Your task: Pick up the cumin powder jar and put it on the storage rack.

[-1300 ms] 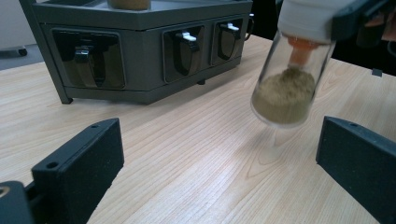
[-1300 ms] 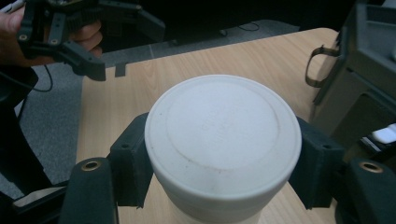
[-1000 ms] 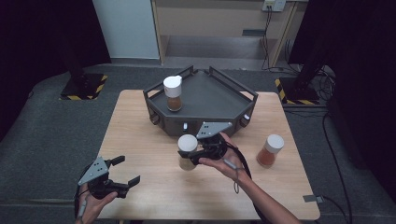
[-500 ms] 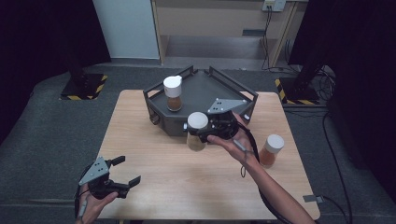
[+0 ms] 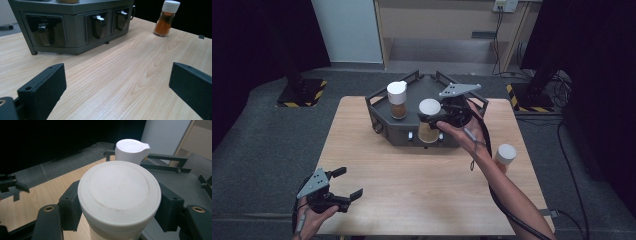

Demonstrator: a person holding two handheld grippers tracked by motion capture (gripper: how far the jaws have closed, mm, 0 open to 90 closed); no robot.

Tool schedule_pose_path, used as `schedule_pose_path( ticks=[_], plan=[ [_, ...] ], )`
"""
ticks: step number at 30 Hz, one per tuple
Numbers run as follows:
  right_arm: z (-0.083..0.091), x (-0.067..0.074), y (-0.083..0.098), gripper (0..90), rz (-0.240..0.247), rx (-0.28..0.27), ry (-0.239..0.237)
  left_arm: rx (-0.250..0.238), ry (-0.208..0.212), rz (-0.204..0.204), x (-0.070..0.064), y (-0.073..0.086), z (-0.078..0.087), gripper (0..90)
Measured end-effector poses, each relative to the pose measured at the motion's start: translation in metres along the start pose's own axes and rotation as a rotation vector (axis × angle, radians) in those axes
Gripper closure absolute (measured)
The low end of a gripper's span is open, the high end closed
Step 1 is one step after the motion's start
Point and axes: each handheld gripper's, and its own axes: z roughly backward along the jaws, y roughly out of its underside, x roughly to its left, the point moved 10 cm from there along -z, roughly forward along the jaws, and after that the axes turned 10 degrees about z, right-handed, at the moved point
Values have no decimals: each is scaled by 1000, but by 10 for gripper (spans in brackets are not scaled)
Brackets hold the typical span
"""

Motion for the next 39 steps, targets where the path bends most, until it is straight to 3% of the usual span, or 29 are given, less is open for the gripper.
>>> schedule_pose_path(
  ticks=[20, 28, 39],
  plan=[
    [-35, -37, -17, 339, -54, 50, 135, 1, 3, 4, 1, 0, 0, 3],
    [-49, -48, -20, 339, -68, 69, 159, 2, 3, 1, 1, 0, 0, 3],
    [-68, -63, -10, 339, -114, 76, 181, 1, 5, 4, 1, 0, 0, 3]
  ],
)
